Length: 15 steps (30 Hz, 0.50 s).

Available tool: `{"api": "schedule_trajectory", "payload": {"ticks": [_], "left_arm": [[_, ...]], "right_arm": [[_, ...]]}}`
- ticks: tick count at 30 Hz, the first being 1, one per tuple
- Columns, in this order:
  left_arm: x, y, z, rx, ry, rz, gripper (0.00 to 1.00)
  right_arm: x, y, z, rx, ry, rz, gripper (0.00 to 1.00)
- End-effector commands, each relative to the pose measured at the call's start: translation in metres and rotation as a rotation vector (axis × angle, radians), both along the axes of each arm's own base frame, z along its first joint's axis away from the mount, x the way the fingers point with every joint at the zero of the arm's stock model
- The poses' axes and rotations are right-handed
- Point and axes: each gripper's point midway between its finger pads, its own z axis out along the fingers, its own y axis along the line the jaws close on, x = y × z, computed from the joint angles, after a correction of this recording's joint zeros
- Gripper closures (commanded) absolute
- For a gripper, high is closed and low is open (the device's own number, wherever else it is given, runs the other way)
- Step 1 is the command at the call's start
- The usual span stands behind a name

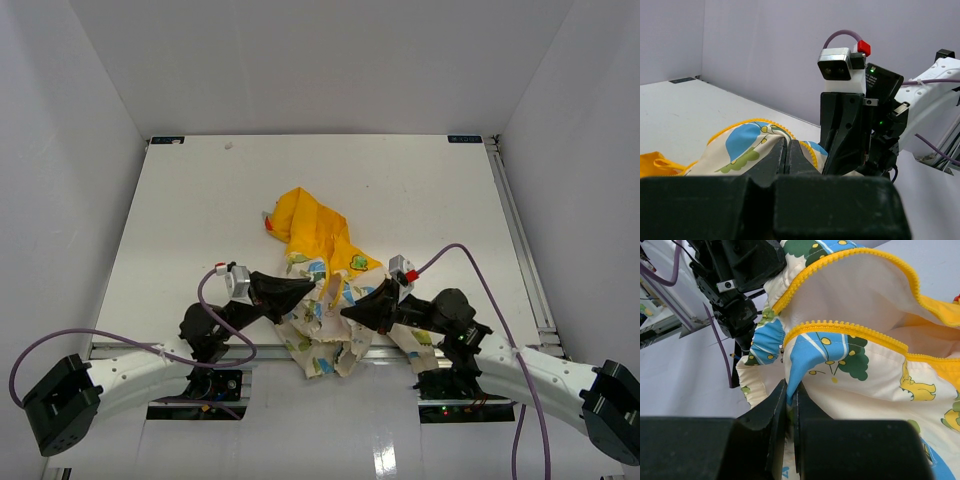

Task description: Zip up the jacket

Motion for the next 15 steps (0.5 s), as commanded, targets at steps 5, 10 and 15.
{"api": "schedule_trajectory", "payload": {"ticks": [5, 10, 15], "left_arm": [[0.029, -0.009, -0.025, 0.186, 0.165, 0.098, 0.95], [0.037, 0.001, -0.077, 0.442, 0.467, 0.182, 0.66], [0.03, 0.015, -0.104, 0.549, 0.654, 0.225, 0.46]], "right_arm": [[0.01, -0.002, 0.033, 0.075, -0.045, -0.056, 0.92], [0.036, -0.015, 0.015, 0.019, 0.001, -0.234, 0.92], [0.043, -0.024, 0.001, -0.02, 0.03, -0.3, 0.92]]}}
